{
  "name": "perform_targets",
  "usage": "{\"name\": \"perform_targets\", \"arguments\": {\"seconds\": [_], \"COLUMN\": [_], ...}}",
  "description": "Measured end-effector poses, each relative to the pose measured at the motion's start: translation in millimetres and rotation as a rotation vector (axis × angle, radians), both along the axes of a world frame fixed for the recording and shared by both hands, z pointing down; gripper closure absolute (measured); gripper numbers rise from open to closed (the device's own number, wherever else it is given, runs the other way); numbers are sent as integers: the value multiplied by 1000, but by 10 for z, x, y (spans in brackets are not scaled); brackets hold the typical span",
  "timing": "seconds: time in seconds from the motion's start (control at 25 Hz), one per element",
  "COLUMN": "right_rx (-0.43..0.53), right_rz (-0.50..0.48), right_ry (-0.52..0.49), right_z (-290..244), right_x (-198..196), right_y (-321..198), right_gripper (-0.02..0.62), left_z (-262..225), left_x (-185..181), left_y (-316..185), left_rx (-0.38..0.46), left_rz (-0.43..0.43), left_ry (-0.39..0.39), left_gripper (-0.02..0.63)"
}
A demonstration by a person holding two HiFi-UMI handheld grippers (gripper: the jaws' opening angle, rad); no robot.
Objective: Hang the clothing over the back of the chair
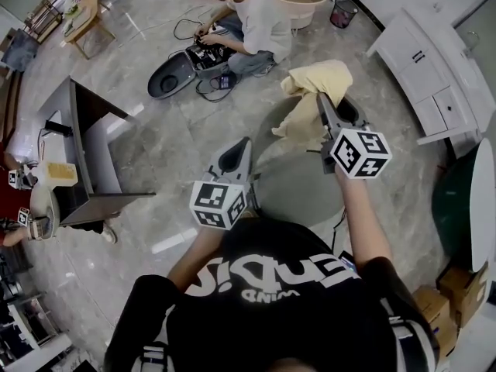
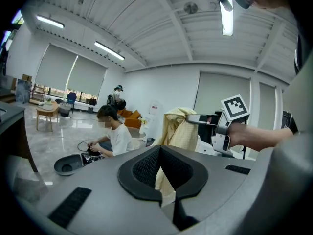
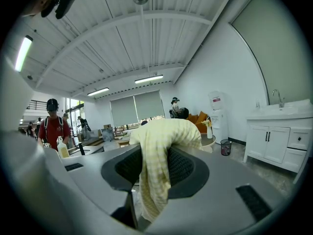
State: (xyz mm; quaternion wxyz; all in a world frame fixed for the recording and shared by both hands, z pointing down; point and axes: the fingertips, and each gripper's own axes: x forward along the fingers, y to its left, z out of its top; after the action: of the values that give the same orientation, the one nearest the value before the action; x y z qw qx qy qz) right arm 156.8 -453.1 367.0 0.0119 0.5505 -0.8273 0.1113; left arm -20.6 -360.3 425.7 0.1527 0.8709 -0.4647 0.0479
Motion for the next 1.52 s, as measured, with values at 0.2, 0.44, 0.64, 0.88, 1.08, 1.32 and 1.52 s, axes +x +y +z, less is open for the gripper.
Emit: {"name": "perform_targets", "arguments": {"seconds": [0.2,0.44,0.64,0.88,1.08,1.32,1.52], "right_rx": [-24,-72,-117,-169,-206,-289,-356], "right_rz": [-4,-8,-23,-18,-26,-13,-9], "right_ry": [13,26,56,69,89,99,119], "right_z": [164,476,779,1144,1439,1863,2187], "right_x": [-36,-19,-47,10,38,65,102], "right_y": [-144,-298,-469,-621,-752,-854,-895], "right_gripper": [468,468,468,468,468,468,468], "left_z": [15,60,117,189,224,256,264], "left_x": [-46,-106,-128,-86,-84,-157,-198], "left_y": [-50,-102,-159,-199,-225,-236,-232], "left_rx": [-6,-25,-43,-62,-73,-85,-93], "left_rz": [-13,-37,-48,-56,-64,-91,-108], "left_ry": [-6,-21,-30,-42,-58,-72,-80], "left_gripper": [591,591,591,591,591,591,591]}}
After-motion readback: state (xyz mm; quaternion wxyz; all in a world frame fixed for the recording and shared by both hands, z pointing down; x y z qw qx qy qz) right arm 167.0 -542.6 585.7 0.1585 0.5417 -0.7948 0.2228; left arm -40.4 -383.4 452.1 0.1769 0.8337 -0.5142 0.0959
